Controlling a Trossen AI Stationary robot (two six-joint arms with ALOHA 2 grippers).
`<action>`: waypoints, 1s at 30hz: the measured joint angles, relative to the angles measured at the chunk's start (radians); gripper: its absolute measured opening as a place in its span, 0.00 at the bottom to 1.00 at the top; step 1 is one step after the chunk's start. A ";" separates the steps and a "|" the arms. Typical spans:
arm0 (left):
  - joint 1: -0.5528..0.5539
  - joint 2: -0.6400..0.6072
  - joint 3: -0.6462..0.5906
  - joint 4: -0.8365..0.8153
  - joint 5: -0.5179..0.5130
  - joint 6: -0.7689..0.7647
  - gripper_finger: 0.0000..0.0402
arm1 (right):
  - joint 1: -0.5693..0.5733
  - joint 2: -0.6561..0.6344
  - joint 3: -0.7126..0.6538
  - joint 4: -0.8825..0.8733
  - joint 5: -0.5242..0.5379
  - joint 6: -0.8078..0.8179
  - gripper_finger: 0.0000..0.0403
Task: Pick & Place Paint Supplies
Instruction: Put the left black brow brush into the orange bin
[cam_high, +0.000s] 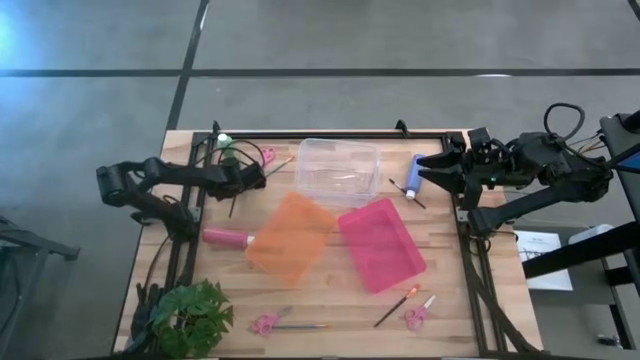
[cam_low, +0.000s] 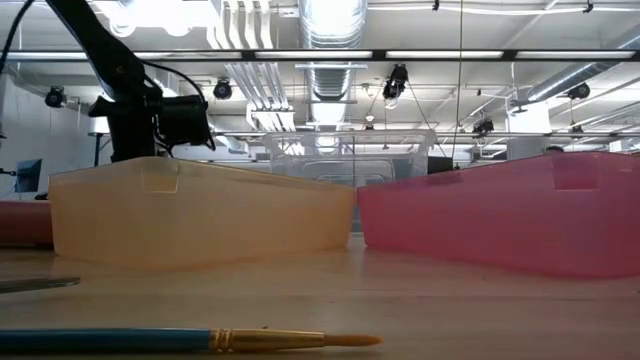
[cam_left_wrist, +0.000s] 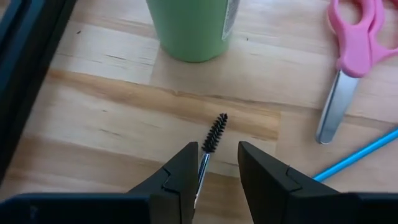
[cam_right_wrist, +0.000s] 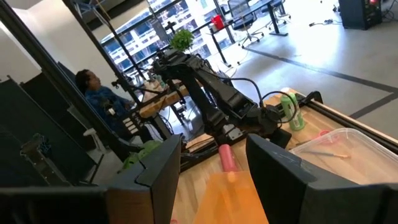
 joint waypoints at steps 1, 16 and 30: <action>0.000 0.011 0.000 0.011 -0.005 -0.002 0.30 | 0.000 0.000 0.000 0.000 0.000 0.000 0.44; -0.001 0.099 0.005 0.026 -0.061 -0.084 0.29 | 0.000 0.000 0.000 0.004 -0.026 0.034 0.44; -0.076 0.060 -0.001 -0.003 0.012 -0.085 0.01 | 0.000 0.000 0.000 0.020 -0.026 0.023 0.44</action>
